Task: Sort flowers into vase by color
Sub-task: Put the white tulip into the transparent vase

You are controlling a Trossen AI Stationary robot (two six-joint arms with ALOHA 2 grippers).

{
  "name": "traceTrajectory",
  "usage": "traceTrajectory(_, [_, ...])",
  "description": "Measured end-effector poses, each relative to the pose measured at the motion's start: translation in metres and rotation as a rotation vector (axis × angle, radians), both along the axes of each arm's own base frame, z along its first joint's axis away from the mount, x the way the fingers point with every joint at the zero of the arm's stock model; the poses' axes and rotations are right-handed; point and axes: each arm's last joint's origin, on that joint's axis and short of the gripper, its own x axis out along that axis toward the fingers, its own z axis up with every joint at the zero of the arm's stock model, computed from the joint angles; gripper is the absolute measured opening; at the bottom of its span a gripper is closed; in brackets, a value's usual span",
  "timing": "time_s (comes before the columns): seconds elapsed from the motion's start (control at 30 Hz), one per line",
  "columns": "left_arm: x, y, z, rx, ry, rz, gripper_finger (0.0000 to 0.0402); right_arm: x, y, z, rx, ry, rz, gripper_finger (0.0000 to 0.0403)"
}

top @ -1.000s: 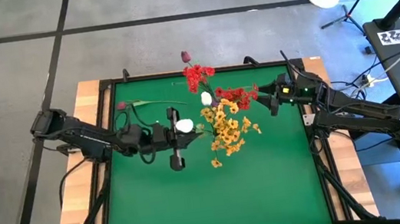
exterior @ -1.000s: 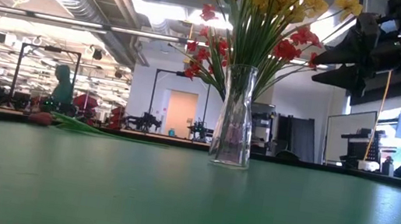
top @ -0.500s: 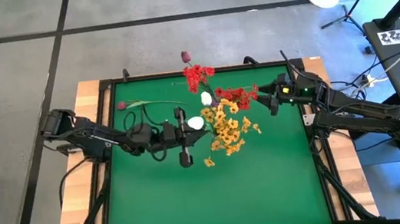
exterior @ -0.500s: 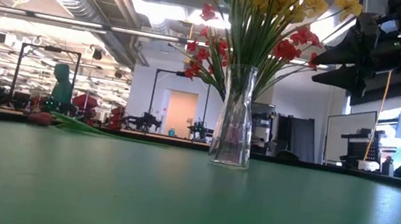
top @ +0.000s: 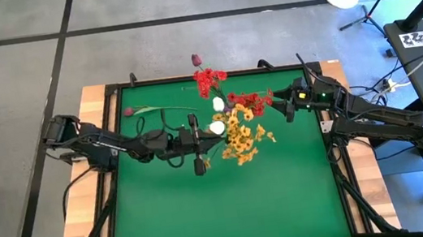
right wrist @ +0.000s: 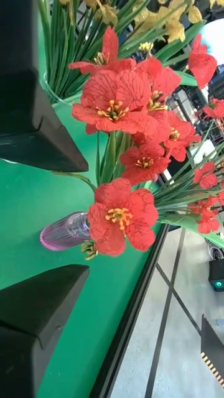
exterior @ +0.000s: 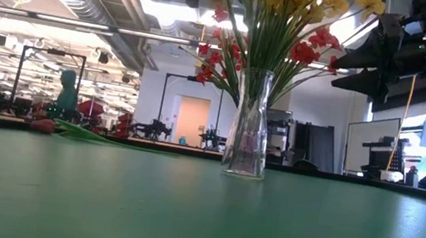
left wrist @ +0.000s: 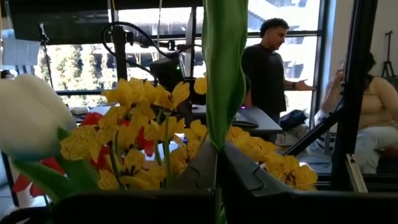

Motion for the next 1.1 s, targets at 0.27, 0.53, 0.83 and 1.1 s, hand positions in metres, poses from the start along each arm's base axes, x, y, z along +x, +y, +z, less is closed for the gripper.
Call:
traceTrajectory(0.27, [0.0, -0.005, -0.001, 0.028, 0.017, -0.008, 0.0038, 0.0, 0.0, 0.0, -0.001, 0.001, -0.004, 0.0255])
traceTrajectory(0.53, [0.002, -0.025, -0.005, 0.064, 0.165, 0.056, 0.0139, 0.0, 0.0, 0.0, -0.002, 0.001, -0.007, 0.0255])
traceTrajectory(0.83, [0.012, -0.053, 0.023, 0.075, 0.311, 0.141, 0.0224, 0.0, 0.0, 0.0, 0.003, -0.001, -0.008, 0.0255])
traceTrajectory(1.1, [0.01, -0.081, 0.061, 0.11, 0.419, 0.178, 0.023, 0.0, 0.0, 0.0, 0.005, -0.002, -0.009, 0.0255])
